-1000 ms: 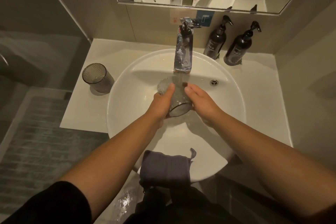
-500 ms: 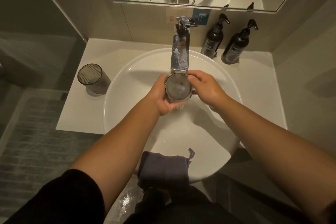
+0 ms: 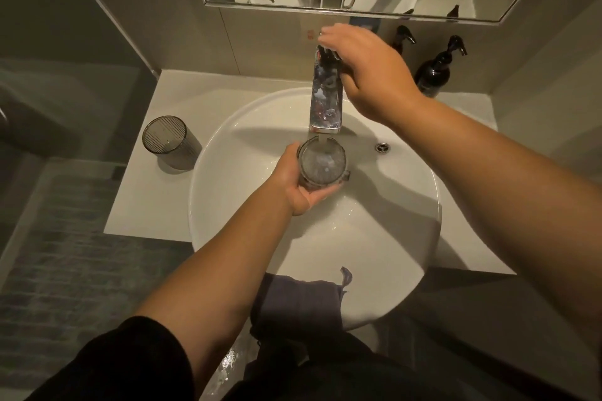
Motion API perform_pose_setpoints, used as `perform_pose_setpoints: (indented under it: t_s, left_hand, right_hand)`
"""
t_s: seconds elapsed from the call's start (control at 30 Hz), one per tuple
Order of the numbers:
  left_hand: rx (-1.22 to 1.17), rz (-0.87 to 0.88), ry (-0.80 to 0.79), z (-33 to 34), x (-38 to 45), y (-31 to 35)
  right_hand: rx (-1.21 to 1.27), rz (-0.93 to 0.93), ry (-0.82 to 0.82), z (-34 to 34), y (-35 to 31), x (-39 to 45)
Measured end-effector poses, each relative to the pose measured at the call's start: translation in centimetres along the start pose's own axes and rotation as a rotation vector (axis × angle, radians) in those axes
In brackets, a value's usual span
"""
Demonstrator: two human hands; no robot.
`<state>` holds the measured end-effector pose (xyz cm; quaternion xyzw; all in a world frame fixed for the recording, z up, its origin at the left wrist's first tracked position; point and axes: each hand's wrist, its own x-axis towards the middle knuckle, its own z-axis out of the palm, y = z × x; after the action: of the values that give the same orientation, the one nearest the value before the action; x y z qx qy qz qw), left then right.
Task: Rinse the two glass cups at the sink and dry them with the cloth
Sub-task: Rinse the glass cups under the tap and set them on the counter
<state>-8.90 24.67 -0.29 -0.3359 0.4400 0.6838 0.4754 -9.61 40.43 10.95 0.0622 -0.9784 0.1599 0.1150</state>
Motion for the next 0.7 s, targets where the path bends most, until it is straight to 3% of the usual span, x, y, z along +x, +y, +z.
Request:
perform_pose_setpoints:
  t_s: [0.27,0.57,0.7]
  left_hand:
    - [-0.012,0.009,0.024,-0.6,-0.5,0.2]
    - [0.129,-0.027,-0.006,-0.9,-1.1,-0.1]
    - [0.217,0.009,0.011,-1.6,-2.0,-0.4]
  right_hand:
    - [0.043,-0.022,0.061,2.0,-1.0,-3.0]
    - [0.035,0.05,0.027,2.0,-1.0,-3.0]
    - [0.248,0.147,0.025,1.7,-1.7,-3.3]
